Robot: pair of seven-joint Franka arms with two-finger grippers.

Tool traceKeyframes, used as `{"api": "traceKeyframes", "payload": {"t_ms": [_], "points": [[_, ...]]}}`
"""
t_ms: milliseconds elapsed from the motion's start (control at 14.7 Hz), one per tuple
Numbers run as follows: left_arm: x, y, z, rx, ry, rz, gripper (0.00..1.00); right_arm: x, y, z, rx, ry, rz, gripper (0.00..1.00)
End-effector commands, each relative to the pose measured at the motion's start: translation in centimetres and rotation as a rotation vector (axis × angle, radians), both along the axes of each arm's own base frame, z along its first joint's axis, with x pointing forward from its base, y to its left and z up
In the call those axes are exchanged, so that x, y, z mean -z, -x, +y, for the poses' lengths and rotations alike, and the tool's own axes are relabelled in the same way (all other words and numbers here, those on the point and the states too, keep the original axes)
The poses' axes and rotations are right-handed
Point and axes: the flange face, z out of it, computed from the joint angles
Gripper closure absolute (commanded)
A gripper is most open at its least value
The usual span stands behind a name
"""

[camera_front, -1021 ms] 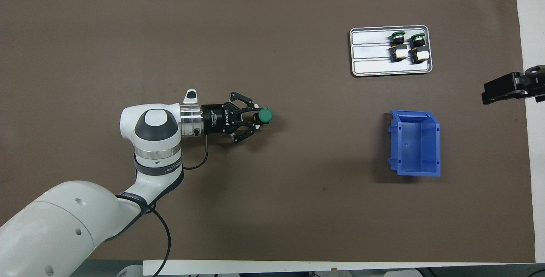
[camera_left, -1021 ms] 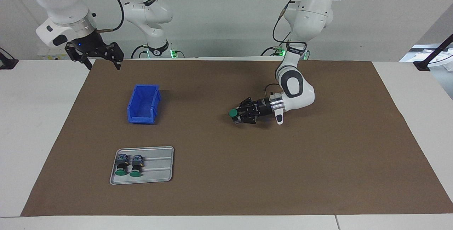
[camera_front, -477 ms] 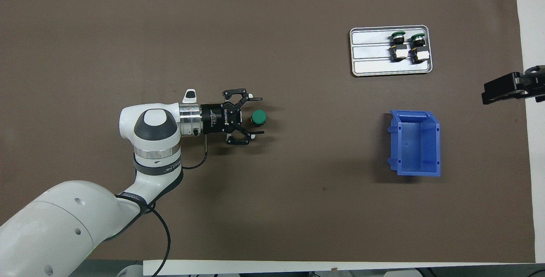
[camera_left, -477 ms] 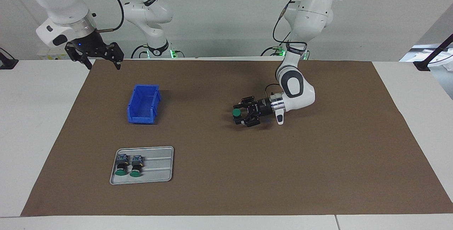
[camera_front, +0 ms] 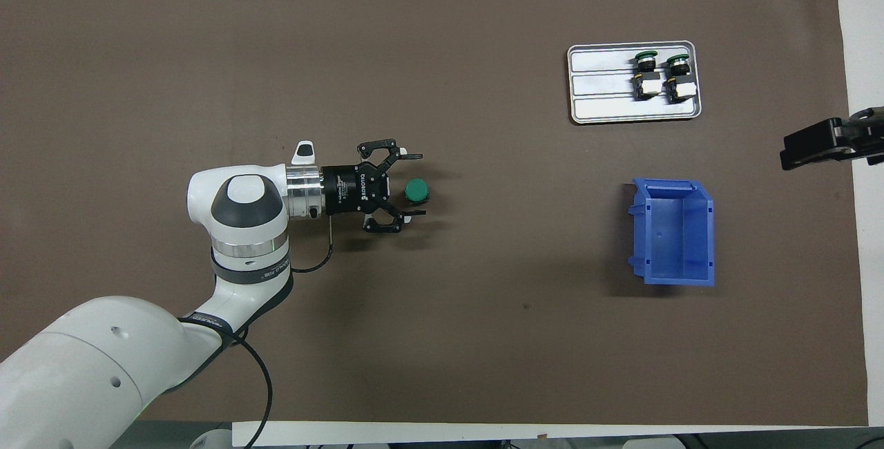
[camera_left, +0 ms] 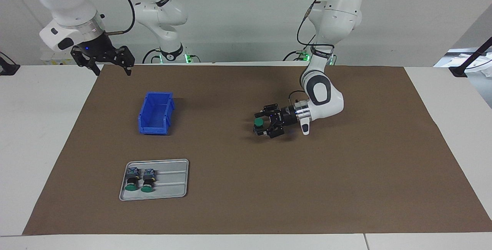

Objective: Place and press button with both arms

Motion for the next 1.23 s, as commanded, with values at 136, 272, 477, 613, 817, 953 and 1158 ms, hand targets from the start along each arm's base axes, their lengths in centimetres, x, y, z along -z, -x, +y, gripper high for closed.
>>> {"api": "traceKeyframes", "payload": {"t_ms": [136, 272, 477, 613, 817, 953, 1158], "points": [[-2.6, -0.2, 3.2, 0.038, -0.072, -0.016, 0.00, 0.1, 0.8, 7.1, -0.053, -0.010, -0.010, 0.01], [-4.6, -0.2, 3.7, 0.079, -0.136, -0.017, 0.00, 0.6, -0.2, 11.3, -0.023, -0.085, -0.018, 0.01], [-6.6, -0.2, 3.1, 0.148, -0.289, -0.069, 0.00, 1.8, -0.6, 21.3, -0.001, -0.105, -0.050, 0.01], [-7.2, 0.4, 1.5, 0.144, -0.335, -0.127, 0.00, 3.1, -0.5, 28.3, 0.041, -0.094, -0.041, 0.01], [-9.2, -0.1, -0.1, 0.314, -0.458, -0.282, 0.00, 5.2, 0.1, 35.0, 0.036, -0.105, -0.050, 0.01], [-9.9, -0.2, -0.3, 0.357, -0.495, -0.318, 0.00, 6.2, -0.6, 35.5, 0.040, -0.132, -0.085, 0.01], [-11.7, -0.2, 0.2, 0.382, -0.501, -0.346, 0.00, 6.5, -0.8, 34.2, 0.014, -0.107, -0.046, 0.01]]}}
